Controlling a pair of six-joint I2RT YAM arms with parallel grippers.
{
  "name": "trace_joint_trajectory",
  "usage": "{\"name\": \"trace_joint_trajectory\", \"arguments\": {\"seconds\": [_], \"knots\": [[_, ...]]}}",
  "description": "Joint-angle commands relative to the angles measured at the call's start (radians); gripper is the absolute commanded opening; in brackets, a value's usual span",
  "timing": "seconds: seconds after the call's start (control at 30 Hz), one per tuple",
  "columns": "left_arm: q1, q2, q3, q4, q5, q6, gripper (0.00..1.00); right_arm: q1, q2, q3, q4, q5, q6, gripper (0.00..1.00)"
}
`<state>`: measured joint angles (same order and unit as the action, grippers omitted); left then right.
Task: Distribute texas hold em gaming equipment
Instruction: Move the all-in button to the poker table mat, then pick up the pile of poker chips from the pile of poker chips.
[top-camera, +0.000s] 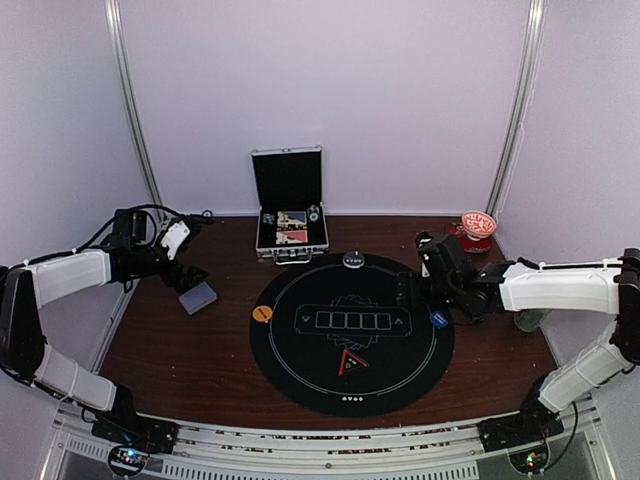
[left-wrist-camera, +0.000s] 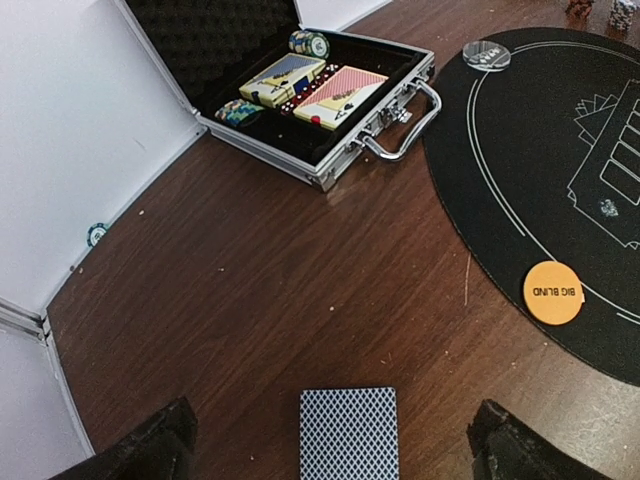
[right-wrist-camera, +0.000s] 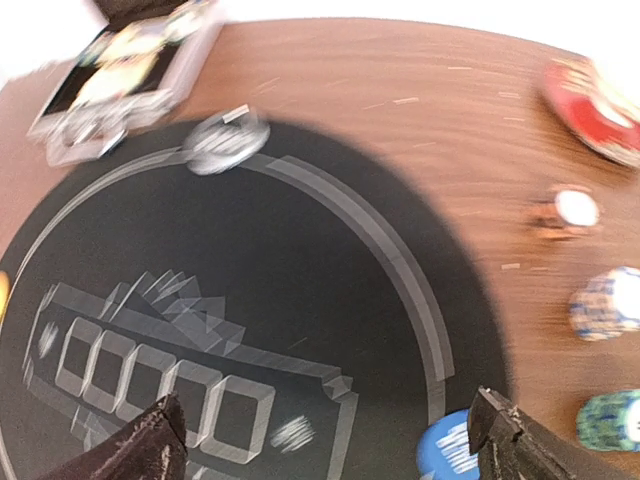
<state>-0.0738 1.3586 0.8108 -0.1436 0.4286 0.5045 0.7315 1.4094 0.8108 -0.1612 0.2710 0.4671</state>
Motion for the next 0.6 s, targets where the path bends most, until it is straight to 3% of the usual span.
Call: {"name": "trace_joint_trajectory", "arguments": {"seconds": [0.0,0.27,0.57], "knots": [[0.003,0.009,0.002,0.040,0.039,-0.033,0.98,-0.113,-0.011,0.004,-0.018,0.105,0.077,1.00],[0.004,-0.014,-0.117,0.234,0.061,-0.136,0.98,-0.231,0.017,0.051,-0.097,0.266,0.092,1.00],[0.004,0.020,-0.131,0.282,0.099,-0.182,0.98,-0.370,0.085,0.087,-0.087,0.248,0.088,0.98]]}}
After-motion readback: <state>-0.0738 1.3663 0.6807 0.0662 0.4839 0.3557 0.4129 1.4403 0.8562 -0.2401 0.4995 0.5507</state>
